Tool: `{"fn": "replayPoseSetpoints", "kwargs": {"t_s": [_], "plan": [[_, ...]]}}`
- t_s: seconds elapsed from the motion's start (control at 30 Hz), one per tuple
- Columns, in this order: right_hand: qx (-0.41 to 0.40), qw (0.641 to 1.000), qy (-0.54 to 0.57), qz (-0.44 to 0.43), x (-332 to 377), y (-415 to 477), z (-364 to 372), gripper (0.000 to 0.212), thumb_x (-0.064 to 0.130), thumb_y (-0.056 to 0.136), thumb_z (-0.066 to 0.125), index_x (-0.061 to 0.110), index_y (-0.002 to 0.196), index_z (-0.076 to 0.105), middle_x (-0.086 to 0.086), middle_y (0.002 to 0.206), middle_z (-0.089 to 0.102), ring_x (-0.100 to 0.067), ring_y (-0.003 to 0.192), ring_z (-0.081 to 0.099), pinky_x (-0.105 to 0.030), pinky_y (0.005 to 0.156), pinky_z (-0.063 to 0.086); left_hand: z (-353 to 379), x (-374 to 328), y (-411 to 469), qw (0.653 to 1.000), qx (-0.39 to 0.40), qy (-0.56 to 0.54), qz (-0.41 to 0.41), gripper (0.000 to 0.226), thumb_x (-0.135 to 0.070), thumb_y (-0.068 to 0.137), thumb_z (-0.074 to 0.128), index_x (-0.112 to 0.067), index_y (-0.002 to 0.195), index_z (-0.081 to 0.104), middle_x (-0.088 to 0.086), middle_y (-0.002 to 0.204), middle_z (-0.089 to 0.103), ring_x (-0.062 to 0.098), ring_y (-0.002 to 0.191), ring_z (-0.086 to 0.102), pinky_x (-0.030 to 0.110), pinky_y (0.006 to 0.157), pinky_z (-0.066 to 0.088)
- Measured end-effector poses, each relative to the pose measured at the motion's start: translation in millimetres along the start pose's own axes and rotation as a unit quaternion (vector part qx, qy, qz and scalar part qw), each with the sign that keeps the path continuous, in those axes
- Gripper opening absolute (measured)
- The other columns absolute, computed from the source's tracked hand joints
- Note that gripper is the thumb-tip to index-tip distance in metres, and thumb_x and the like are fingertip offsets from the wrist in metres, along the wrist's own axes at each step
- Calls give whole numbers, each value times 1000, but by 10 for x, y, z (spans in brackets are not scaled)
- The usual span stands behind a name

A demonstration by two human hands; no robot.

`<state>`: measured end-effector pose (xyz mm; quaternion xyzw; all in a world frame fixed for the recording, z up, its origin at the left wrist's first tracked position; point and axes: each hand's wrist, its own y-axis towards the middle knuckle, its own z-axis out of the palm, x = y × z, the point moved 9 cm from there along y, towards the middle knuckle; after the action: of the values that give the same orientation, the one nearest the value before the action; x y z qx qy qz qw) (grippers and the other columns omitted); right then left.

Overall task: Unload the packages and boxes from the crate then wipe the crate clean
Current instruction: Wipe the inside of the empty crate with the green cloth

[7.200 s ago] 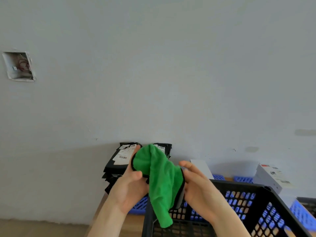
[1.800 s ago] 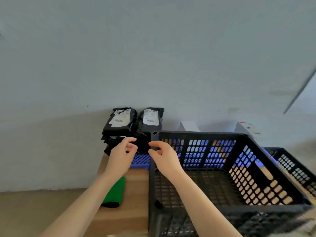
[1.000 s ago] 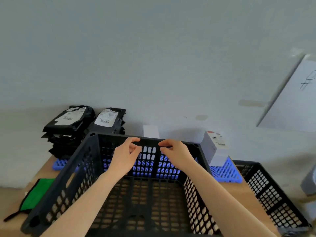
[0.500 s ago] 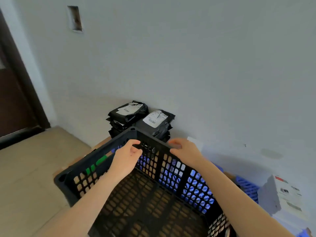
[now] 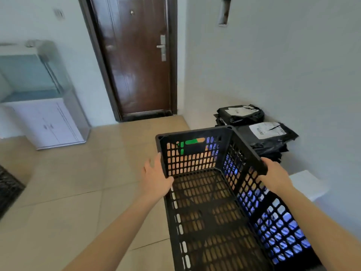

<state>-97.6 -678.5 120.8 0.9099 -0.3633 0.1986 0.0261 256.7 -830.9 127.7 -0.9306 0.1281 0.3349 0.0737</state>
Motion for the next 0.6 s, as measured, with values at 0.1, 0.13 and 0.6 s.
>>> {"fn": "replayPoseSetpoints", "kwargs": {"t_s": [0.1, 0.13, 0.6], "plan": [[-19, 1000, 7, -3, -27, 20, -19, 61, 7, 85, 60, 14, 142, 40, -15, 127, 57, -35, 108, 57, -38, 84, 47, 125, 122, -166, 994, 51, -89, -47, 77, -26, 86, 68, -28, 147, 23, 6, 137, 53, 27, 120, 55, 47, 101, 48], [-14, 1000, 9, -5, -31, 24, -15, 58, 7, 86, 59, 14, 141, 42, -15, 123, 59, -35, 106, 58, -39, 84, 47, 162, 122, -227, 992, 65, -94, -55, 73, -26, 86, 68, -28, 145, 26, 4, 134, 56, 27, 117, 57, 47, 98, 50], [-18, 996, 69, -46, 148, -568, -31, 54, 7, 89, 54, 21, 140, 45, -8, 127, 61, -30, 117, 55, -36, 101, 40, -99, 296, -263, 995, 67, -54, -49, 52, -9, 91, 60, -16, 137, 39, 8, 126, 58, 25, 115, 56, 36, 91, 49]]}}
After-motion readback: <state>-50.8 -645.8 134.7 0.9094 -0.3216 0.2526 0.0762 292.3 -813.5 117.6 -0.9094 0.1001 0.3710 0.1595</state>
